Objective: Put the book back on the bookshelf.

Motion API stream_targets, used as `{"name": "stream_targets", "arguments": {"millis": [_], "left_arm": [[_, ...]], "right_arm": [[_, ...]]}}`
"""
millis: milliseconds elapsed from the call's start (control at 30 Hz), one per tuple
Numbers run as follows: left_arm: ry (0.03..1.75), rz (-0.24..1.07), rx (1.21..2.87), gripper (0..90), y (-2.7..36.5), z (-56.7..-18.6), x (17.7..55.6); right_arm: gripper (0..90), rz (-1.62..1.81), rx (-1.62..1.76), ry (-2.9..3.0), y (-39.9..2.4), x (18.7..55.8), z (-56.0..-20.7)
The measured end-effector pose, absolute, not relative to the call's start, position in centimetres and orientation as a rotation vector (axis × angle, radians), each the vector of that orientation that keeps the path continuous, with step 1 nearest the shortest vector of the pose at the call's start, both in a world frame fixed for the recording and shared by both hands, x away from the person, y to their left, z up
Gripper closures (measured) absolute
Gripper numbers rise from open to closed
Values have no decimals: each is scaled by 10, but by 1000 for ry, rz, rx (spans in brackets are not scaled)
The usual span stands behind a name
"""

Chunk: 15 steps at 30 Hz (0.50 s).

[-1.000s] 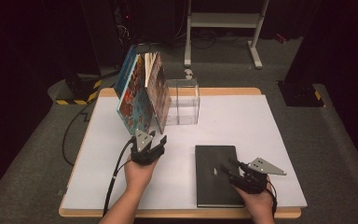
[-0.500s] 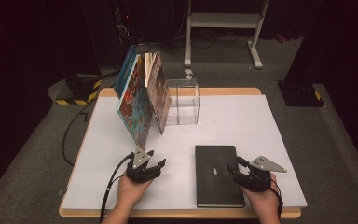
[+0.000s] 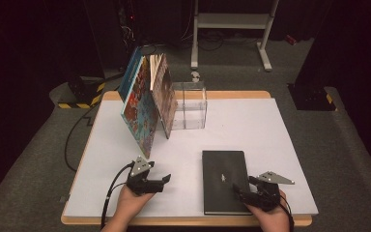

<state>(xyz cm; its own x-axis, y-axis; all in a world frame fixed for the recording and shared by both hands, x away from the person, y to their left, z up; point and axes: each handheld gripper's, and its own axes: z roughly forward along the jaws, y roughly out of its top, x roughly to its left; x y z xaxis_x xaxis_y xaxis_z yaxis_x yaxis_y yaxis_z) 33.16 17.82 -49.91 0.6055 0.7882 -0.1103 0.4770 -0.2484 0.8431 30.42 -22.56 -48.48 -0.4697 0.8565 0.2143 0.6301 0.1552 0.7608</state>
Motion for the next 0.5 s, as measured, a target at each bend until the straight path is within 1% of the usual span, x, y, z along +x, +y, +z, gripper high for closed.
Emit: {"name": "stream_targets", "arguments": {"millis": [267,500], "left_arm": [[1007,405,1858,168,182,-495,331],[1004,381,1853,175,181,-495,332]], "right_arm": [[248,1154,1471,2193,-217,307,-480],[248,1182,1415,2237,-185,312,-482]]}}
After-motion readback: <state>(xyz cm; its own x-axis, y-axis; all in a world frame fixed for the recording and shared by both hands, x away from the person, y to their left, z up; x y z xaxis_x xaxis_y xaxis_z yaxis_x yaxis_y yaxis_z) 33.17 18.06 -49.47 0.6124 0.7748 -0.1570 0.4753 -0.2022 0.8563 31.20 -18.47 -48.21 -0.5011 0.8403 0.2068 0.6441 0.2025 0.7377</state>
